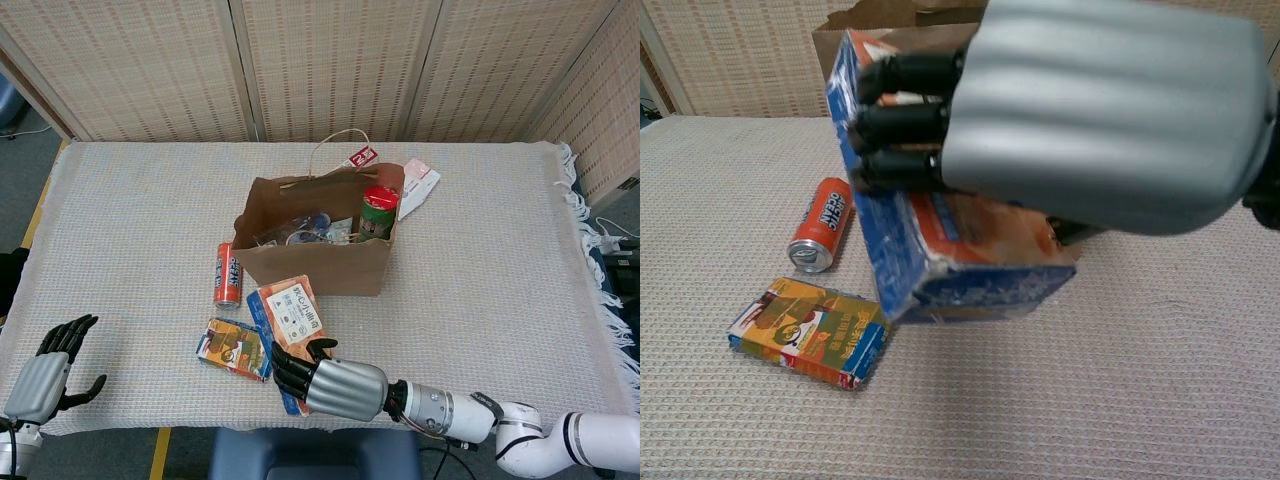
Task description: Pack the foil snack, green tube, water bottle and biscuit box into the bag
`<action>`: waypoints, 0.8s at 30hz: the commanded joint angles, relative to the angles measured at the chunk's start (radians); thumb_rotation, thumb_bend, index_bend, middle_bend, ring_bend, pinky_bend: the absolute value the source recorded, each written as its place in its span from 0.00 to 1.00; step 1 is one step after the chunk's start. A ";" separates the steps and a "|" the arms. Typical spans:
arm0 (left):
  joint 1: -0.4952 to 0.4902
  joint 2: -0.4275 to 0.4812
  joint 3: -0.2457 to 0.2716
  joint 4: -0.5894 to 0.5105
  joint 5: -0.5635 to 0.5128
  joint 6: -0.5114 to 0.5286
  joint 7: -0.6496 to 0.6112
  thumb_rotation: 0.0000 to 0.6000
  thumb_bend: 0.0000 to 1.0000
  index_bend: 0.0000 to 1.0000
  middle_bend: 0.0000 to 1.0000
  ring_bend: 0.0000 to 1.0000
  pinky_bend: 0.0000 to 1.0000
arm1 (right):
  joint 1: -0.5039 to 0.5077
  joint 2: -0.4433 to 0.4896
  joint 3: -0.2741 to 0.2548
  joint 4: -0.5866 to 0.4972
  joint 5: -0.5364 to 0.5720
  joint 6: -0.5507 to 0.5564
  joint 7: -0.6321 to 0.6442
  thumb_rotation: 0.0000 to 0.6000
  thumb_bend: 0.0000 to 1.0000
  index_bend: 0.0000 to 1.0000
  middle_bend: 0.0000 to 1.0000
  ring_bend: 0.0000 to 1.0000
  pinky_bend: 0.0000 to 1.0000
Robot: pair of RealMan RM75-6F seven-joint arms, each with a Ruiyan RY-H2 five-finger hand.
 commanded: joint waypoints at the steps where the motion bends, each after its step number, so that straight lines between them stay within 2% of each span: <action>1: 0.000 0.000 0.000 0.000 0.000 0.000 0.000 1.00 0.33 0.00 0.00 0.00 0.01 | 0.007 0.024 0.077 -0.066 0.014 0.038 -0.018 1.00 0.19 0.71 0.58 0.56 0.66; 7: 0.000 0.001 0.000 -0.001 -0.001 0.000 -0.004 1.00 0.33 0.00 0.00 0.00 0.01 | -0.011 0.001 0.195 -0.117 0.125 0.095 -0.063 1.00 0.19 0.71 0.58 0.56 0.66; 13: -0.001 0.002 0.001 0.000 0.002 -0.002 -0.009 1.00 0.33 0.00 0.00 0.00 0.01 | -0.053 -0.071 0.235 -0.088 0.259 0.164 -0.083 1.00 0.19 0.70 0.58 0.56 0.66; 20: -0.001 0.003 0.001 0.000 0.001 -0.003 -0.011 1.00 0.33 0.00 0.00 0.00 0.01 | -0.102 -0.257 0.284 -0.026 0.427 0.327 -0.009 1.00 0.19 0.70 0.58 0.56 0.66; 24: -0.001 0.003 0.001 -0.002 0.000 -0.005 -0.009 1.00 0.33 0.00 0.00 0.00 0.01 | -0.105 -0.341 0.324 0.007 0.510 0.382 0.027 1.00 0.19 0.70 0.58 0.56 0.66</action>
